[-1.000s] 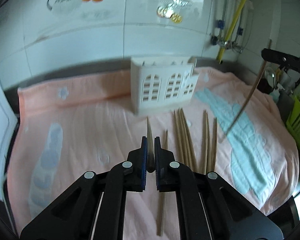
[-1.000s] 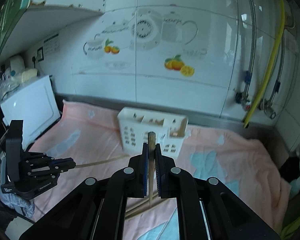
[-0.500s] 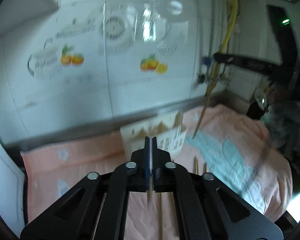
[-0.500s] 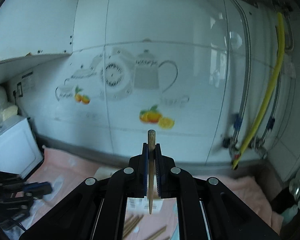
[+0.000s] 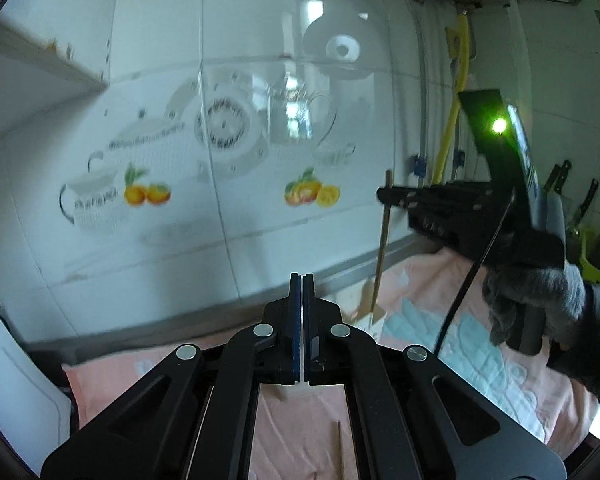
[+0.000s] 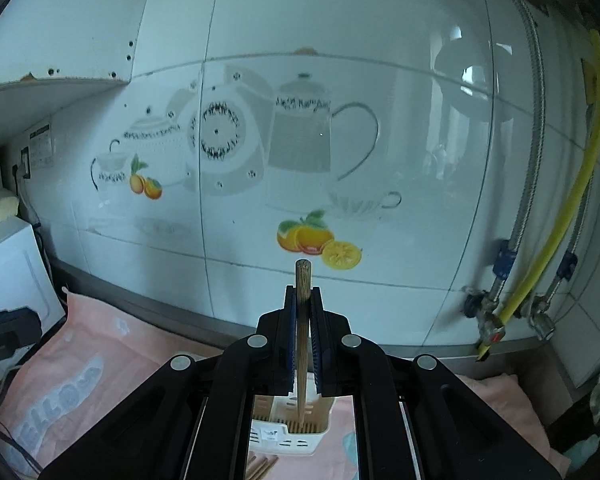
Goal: Organize utensils
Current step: 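Lift both held chopsticks and carry them toward the white holder, then open right tool to drop its chopstick into the holder while left tool carries its chopstick, then lower left tool's chopstick into the holder and open left tool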
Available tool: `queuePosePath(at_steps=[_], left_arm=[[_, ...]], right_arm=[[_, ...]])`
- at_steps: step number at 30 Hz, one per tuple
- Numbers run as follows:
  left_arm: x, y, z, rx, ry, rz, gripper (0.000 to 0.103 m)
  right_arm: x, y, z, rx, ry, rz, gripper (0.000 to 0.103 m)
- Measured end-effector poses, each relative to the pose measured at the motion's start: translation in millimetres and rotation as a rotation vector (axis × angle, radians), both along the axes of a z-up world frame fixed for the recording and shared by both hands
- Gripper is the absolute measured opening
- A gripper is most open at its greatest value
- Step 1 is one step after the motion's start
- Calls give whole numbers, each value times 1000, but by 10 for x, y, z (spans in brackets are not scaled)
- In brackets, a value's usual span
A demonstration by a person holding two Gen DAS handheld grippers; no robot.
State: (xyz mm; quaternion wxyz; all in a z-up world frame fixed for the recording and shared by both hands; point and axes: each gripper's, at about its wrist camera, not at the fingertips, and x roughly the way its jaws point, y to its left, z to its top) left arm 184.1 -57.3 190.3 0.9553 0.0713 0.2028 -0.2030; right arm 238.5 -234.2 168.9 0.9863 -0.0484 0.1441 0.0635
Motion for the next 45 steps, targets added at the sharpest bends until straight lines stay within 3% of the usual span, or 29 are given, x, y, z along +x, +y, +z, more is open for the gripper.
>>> queuePosePath(at_steps=[16, 21, 22, 25, 26, 34, 45], left_arm=[[-204, 964, -855, 41, 219, 145, 3], [-260, 1355, -1230, 44, 321, 199, 3], [-282, 1418, -1321, 53, 340, 202, 7], [-371, 1539, -1576, 97, 367, 209, 40], [-394, 1569, -1644, 107, 375, 208, 41], [-388, 1960, -2175, 157, 480, 183, 38], [-388, 2081, -2526, 229, 516, 150, 34]], right_arm=[[112, 9, -275, 6, 70, 2, 7], [121, 15, -336, 1, 82, -3, 7], [120, 14, -348, 4, 85, -2, 7], [105, 18, -373, 5, 85, 1, 7], [104, 19, -380, 4, 87, 0, 7], [103, 12, -421, 0, 97, -7, 7], [130, 40, -454, -30, 101, -23, 7]])
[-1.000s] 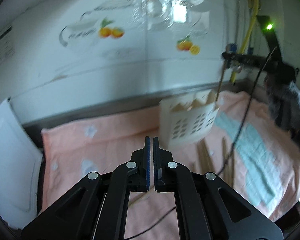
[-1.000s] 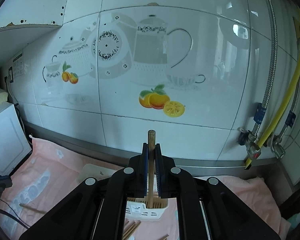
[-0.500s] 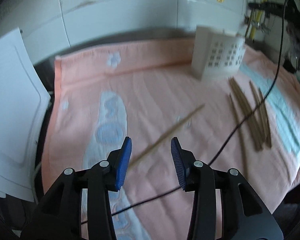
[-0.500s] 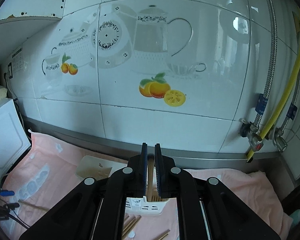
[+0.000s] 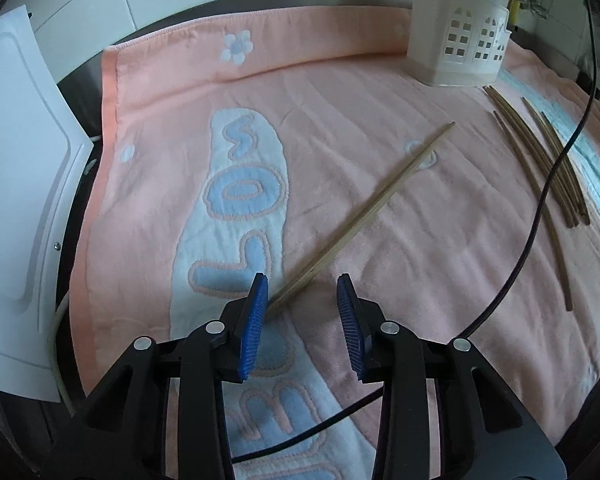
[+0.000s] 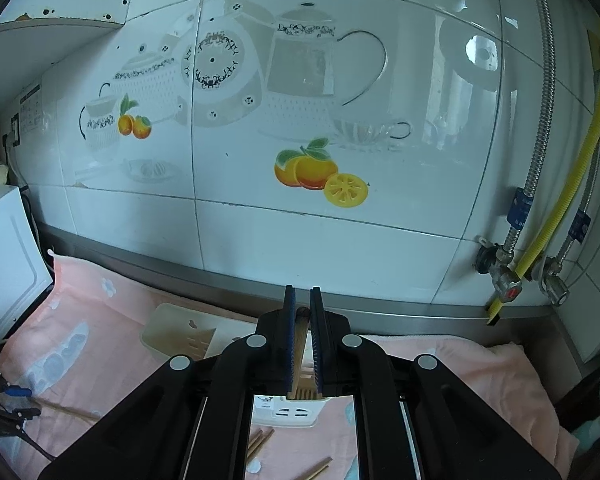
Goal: Organize utensils
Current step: 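Lower left tool's chopstick into the holder and open left tool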
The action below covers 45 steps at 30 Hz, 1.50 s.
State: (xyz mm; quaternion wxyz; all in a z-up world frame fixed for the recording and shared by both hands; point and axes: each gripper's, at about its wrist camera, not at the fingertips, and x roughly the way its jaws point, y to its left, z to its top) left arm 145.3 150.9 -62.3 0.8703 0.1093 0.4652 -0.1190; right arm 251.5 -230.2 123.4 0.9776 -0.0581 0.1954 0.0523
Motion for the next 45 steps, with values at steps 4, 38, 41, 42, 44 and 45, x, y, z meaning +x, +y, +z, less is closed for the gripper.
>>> queuePosePath(at_steps=[4, 38, 41, 42, 44, 45], left_arm=[[4, 1, -33, 9, -17, -22, 19], [-65, -799, 1252, -169, -308, -141, 5], [80, -886, 1385, -219, -310, -125, 5], [130, -927, 1441, -228, -316, -119, 5], [219, -1011, 1565, -259, -325, -117, 5], [267, -1066, 1642, -267, -335, -116, 5]], right_arm=[[1, 3, 0, -1, 1, 0, 7], [-37, -77, -35, 25, -4, -2, 7], [-49, -71, -32, 24, -7, 2, 7], [-50, -70, -32, 25, -7, 3, 7], [-52, -67, -29, 25, -7, 4, 7], [-50, -63, -26, 25, -7, 5, 7]])
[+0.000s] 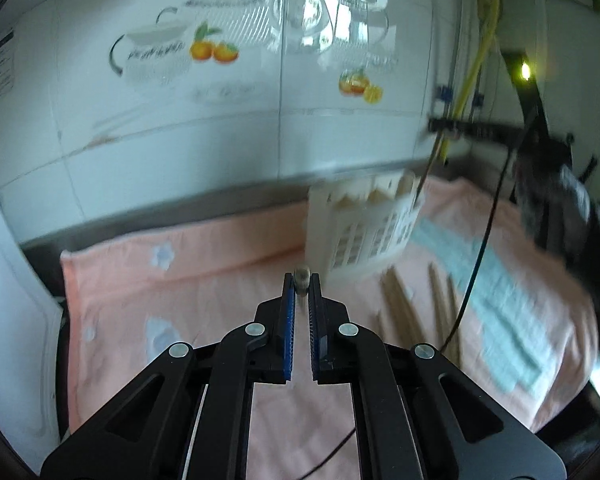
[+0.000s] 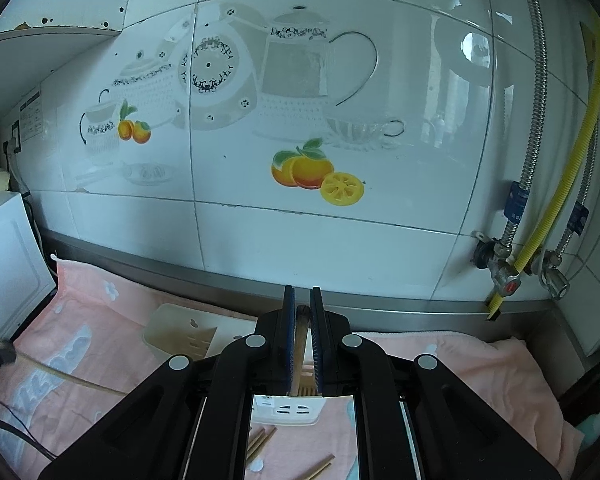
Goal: Organize utensils
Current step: 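Lower left tool's chopstick into the holder and open left tool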
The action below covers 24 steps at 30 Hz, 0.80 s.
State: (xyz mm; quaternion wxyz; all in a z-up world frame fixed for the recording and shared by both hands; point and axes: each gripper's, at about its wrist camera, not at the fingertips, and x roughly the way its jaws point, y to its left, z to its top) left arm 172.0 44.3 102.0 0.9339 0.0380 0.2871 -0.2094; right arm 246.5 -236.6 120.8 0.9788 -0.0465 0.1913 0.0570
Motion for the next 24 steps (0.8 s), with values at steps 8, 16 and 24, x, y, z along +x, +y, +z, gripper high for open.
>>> queuePosePath(at_steps=[8, 16, 24], left_arm=[[230, -389, 607, -74, -116, -22, 5], [356, -601, 1127, -135, -256, 8, 5], [616, -553, 1111, -243, -231, 28, 5]], right_arm=[[-11, 5, 12, -3, -3, 7, 7], [-47, -89, 43, 4, -13, -2, 7], [-129, -146, 54, 0, -27, -1, 8]])
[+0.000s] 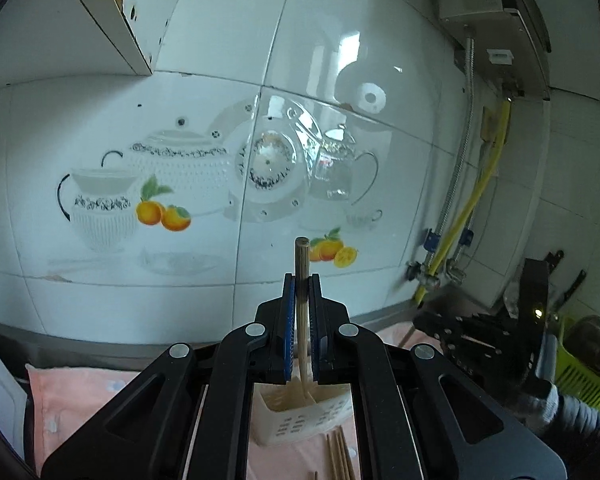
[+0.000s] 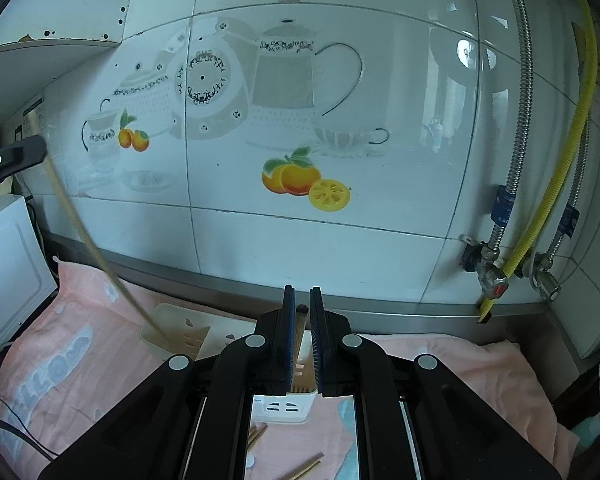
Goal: Organize utensils
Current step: 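Lower left tool's chopstick into the holder and open left tool, then move both open tools back down to the chopsticks on the towel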
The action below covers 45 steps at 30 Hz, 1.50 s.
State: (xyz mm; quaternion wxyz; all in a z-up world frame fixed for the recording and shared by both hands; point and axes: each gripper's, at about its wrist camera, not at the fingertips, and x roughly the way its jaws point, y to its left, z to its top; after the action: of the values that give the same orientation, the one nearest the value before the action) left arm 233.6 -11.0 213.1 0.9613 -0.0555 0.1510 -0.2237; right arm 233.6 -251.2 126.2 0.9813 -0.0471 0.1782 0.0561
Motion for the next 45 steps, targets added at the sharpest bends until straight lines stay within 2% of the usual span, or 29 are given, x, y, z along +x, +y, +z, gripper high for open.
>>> queuePosePath(at_steps=[3, 7, 9, 11, 13, 14, 28, 30, 31, 45], left_arm=[[39, -34, -67, 14, -3, 9, 5], [154, -128, -309, 66, 50, 2, 5], [187, -155, -420, 86, 74, -6, 5], [214, -175, -514, 104, 100, -10, 6], [210, -180, -568, 114, 114, -17, 6], [198, -180, -588, 119, 119, -17, 6], [-174, -90, -554, 177, 105, -6, 13], [-264, -68, -538, 185, 95, -1, 24], [-323, -56, -531, 192, 86, 6, 35], [-1000, 40, -620, 257, 58, 1, 45]], right_arm=[[-32, -7, -2, 2, -6, -5, 11], [-62, -4, -23, 3, -2, -7, 21], [-77, -3, -29, 2, -4, -9, 21], [-101, 4, -32, -1, -6, -12, 26], [-140, 8, -30, 2, -12, -13, 37], [-174, 10, -28, 4, -20, -14, 38], [-689, 101, -47, -15, -64, -24, 54], [-800, 111, -43, -9, -69, -23, 56], [-852, 113, -43, -4, -69, -18, 57], [-1735, 157, -88, 49, -81, 67, 60]])
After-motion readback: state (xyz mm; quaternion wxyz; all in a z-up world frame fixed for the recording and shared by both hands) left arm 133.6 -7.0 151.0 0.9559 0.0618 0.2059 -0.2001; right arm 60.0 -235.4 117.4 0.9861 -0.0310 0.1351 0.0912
